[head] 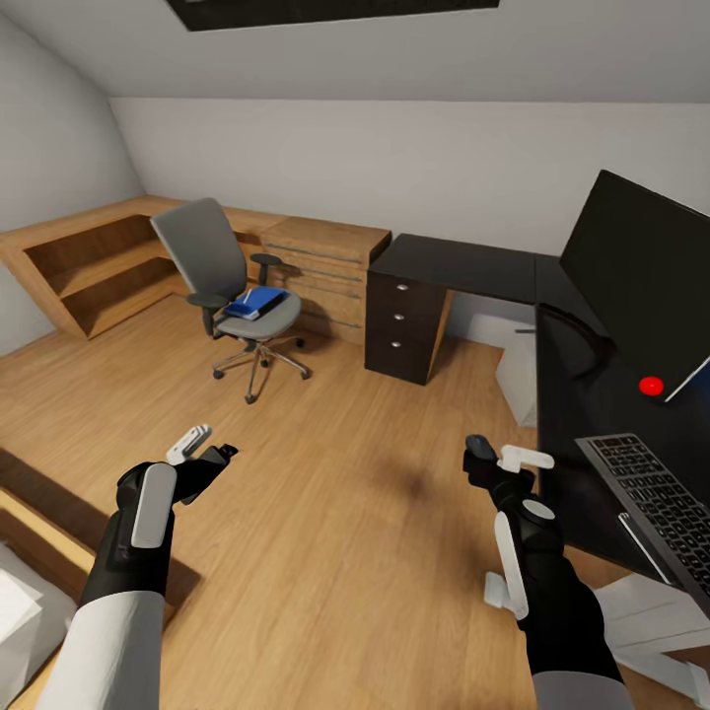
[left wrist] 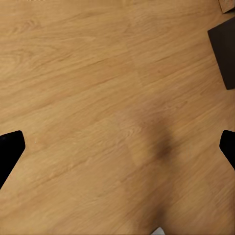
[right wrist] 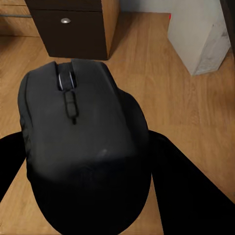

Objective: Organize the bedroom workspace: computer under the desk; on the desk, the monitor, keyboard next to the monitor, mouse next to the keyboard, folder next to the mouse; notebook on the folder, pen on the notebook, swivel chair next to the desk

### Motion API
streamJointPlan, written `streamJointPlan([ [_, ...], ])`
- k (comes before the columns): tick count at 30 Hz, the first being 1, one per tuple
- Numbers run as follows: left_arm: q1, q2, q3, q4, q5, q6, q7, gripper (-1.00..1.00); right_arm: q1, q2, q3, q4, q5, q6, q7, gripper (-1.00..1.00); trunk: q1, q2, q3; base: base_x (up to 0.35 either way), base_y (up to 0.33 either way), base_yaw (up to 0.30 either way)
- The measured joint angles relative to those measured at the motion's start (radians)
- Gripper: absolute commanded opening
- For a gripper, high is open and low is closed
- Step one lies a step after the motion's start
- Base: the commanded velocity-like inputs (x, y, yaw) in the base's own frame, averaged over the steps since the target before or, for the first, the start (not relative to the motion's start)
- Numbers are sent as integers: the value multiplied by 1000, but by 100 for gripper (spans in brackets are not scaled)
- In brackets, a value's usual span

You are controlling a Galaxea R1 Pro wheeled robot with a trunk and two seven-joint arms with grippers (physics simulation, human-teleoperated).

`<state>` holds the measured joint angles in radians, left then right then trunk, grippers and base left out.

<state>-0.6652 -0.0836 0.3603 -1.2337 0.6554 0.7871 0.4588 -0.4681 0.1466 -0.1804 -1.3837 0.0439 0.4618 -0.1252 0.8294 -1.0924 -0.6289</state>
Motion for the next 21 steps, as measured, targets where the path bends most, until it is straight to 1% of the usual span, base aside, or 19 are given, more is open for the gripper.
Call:
streamJointPlan([
  [4, 0, 0, -1, 3, 0, 0, 1, 100, 1, 0, 1, 0, -2, 0, 1, -100, 0, 0, 0, 0, 2, 9],
  [11, 0, 0, -16, 18, -2, 0, 1, 100, 2, 1, 3, -5, -4, 0, 1, -100, 0, 0, 1, 0, 0, 1],
  [12, 0, 0, -17, 18, -2, 0, 1, 100, 2, 1, 25, -6, -6, 1, -2, -100, 0, 0, 1, 0, 0, 0],
  [14, 0, 0, -17, 18, -2, 0, 1, 100, 2, 1, 44, -9, -6, 2, -4, -100, 0, 0, 1, 0, 0, 0],
  [16, 0, 0, -17, 19, -3, 0, -1, 100, 3, -2, 53, -8, -5, 0, -2, -100, 0, 0, 1, 0, 0, 0],
  [21, 0, 0, -23, 18, -2, 0, -1, 100, 13, -2, 54, -7, -5, -9, -1, -100, 0, 0, 8, 217, 193, 0],
])
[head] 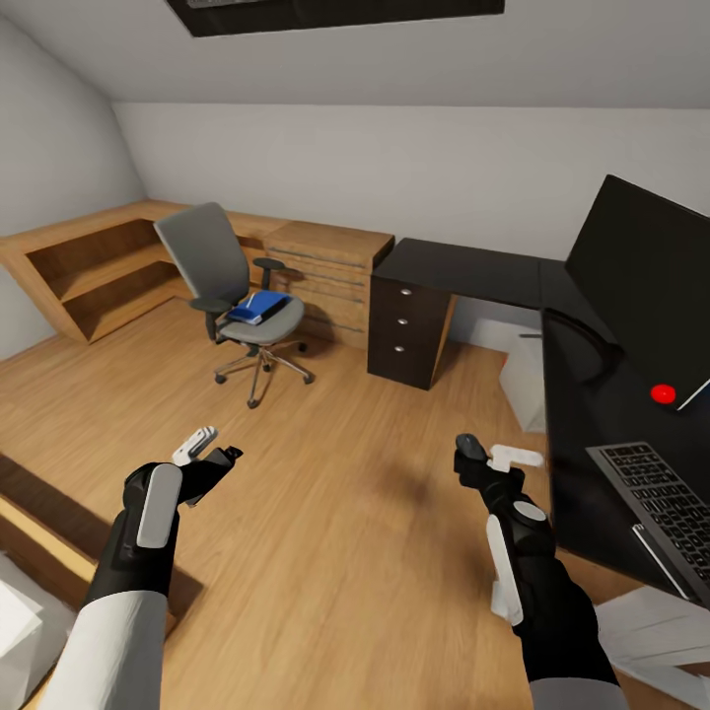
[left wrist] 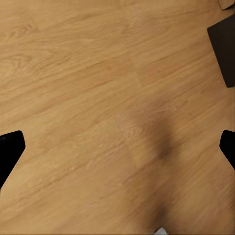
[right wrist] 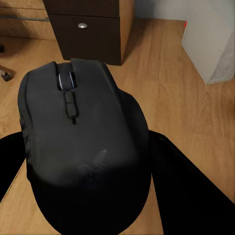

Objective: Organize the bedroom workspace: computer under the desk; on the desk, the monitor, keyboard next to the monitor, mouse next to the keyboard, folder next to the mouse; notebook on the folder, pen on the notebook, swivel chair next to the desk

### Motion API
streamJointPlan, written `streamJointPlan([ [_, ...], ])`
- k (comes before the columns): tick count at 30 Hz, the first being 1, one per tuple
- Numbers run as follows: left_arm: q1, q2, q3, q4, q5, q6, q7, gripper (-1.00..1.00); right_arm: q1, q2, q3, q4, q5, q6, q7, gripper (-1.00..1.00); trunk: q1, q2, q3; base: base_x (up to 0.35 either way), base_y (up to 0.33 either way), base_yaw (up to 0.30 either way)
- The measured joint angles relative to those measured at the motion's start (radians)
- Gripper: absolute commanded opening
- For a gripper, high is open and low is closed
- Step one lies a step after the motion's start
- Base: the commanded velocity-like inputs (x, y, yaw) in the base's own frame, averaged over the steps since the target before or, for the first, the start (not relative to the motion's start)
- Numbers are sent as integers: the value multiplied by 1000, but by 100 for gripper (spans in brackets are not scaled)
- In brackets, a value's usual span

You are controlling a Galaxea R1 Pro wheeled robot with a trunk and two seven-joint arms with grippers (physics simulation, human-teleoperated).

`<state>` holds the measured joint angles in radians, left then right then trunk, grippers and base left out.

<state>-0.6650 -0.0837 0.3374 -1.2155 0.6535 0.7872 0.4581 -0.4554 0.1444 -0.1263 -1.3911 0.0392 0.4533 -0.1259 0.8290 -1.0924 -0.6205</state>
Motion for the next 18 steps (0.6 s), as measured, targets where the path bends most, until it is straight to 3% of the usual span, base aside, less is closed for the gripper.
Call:
streamJointPlan([
  [18, 0, 0, -4, 2, 2, 0, 2, 100, 4, 0, 1, 3, 0, -20, -2, -100, 0, 0, 28, 245, 234, 0],
])
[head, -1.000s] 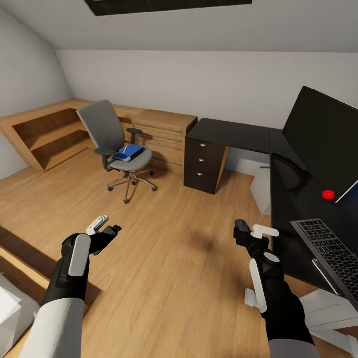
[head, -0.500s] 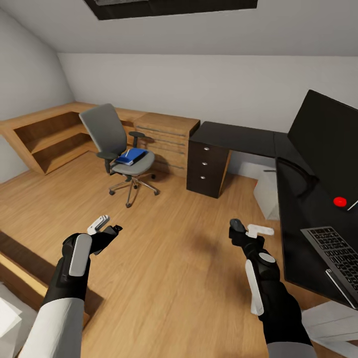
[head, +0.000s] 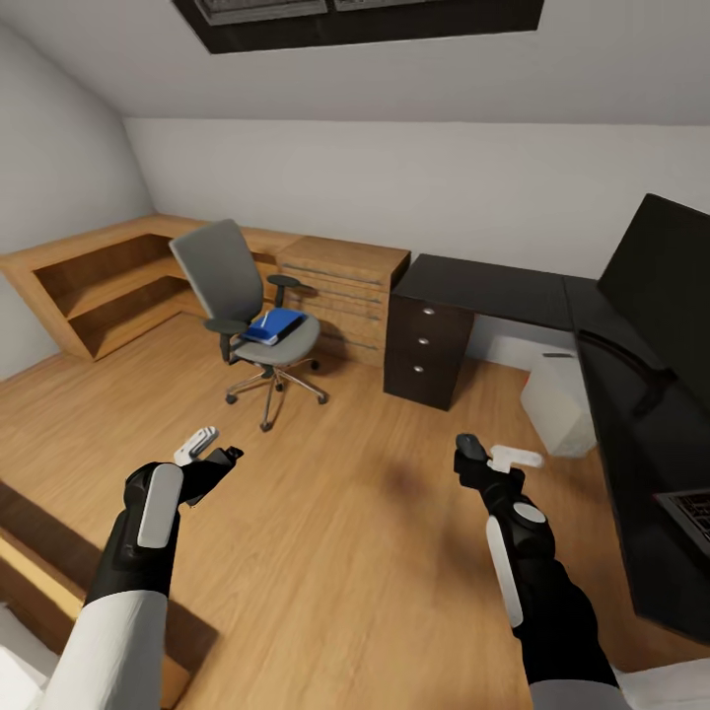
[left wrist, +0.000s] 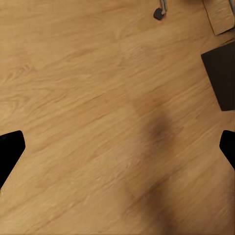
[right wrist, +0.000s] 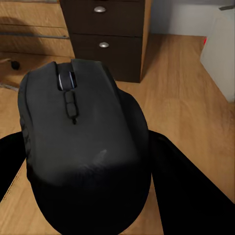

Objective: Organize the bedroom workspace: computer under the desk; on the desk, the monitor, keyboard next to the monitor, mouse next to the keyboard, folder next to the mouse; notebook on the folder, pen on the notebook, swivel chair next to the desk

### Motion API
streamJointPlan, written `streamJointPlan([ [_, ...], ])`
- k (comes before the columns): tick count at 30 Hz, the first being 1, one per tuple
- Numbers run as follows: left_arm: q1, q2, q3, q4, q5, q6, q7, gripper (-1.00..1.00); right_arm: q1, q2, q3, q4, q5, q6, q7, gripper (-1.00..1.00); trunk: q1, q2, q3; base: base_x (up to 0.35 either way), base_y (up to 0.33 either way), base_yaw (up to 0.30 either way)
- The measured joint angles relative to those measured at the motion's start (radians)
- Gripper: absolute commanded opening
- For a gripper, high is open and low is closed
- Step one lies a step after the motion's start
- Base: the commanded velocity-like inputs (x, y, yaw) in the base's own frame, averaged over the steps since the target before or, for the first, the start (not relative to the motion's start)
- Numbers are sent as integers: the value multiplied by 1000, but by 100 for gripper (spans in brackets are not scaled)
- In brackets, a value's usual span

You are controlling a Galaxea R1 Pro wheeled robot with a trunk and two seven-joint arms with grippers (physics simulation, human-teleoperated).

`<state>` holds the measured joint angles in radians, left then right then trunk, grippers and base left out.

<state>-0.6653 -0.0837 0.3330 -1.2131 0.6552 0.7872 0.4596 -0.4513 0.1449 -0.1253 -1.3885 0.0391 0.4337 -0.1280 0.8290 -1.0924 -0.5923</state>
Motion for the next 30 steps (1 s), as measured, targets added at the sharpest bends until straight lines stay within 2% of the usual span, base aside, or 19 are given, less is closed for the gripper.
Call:
streamJointPlan([
  [5, 0, 0, -3, 4, 0, 0, 0, 100, 3, 0, 0, -1, 0, -7, 0, -100, 0, 0, 8, 190, 110, 0],
  [12, 0, 0, -26, 18, 0, 0, 0, 100, 4, 0, 0, -2, 1, -9, 0, -100, 0, 0, 19, 31, 13, 0],
  [17, 0, 0, -29, 21, 0, 0, 1, 100, 4, 0, 0, -2, 1, -9, 0, -100, 0, 0, 27, 46, 1, 0],
  [30, 0, 0, -30, 21, 0, 0, 1, 100, 4, -1, 0, -2, 3, -9, -1, -100, 0, 0, 47, 296, -43, 0],
])
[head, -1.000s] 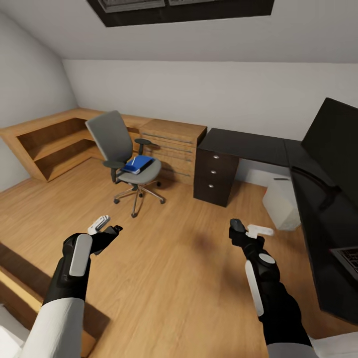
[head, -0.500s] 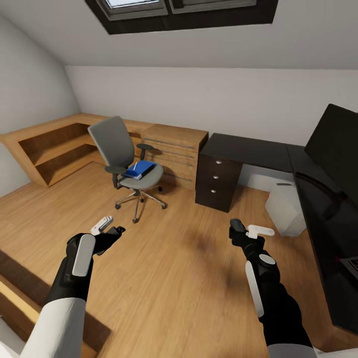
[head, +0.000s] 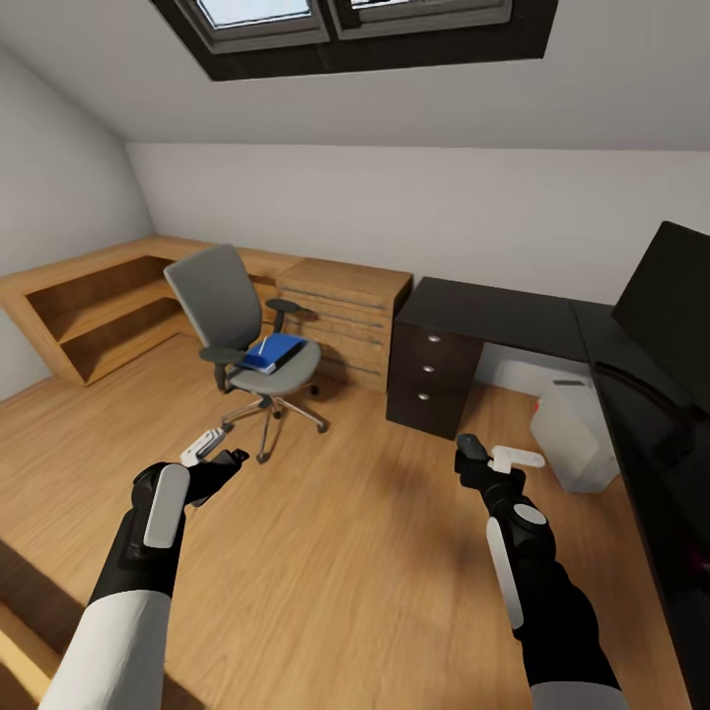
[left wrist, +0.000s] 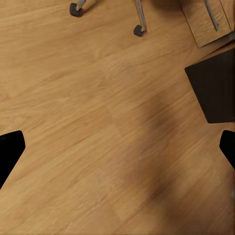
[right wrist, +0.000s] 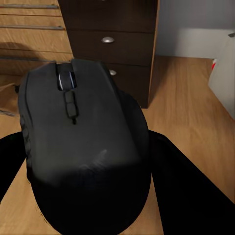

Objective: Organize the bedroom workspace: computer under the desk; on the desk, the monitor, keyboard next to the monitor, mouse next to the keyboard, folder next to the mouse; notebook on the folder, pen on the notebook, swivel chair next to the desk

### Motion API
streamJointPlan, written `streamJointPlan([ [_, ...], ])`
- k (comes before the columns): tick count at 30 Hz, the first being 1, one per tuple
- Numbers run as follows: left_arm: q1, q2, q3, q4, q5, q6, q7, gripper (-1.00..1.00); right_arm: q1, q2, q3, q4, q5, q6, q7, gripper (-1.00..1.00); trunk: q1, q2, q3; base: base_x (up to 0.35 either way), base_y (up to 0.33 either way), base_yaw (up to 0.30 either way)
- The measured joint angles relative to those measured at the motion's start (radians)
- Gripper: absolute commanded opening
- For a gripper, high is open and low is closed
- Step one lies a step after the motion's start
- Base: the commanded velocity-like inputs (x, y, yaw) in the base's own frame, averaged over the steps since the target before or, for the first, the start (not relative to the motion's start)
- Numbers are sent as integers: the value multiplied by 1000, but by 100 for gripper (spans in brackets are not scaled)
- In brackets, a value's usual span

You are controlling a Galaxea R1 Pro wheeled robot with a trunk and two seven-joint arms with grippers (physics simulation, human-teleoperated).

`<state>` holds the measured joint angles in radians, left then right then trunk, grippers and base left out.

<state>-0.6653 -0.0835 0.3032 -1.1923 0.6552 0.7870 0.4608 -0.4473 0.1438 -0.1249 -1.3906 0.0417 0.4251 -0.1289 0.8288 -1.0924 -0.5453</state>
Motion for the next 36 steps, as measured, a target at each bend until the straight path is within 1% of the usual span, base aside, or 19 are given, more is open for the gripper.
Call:
streamJointPlan([
  [7, 0, 0, 0, 0, 0, 0, 0, 100, 0, 0, 0, 1, 0, 0, 1, -100, 0, 0, 11, 285, -54, 0],
  [29, 0, -1, 0, 1, 0, 0, -1, 100, 0, 0, 0, -1, 0, 0, 0, -100, 1, 0, 45, 18, -1, 0],
  [36, 0, -2, -1, 2, 0, 0, -1, 100, 0, 1, 0, 1, 0, -2, 0, -100, 0, 0, 56, 277, -22, 0],
])
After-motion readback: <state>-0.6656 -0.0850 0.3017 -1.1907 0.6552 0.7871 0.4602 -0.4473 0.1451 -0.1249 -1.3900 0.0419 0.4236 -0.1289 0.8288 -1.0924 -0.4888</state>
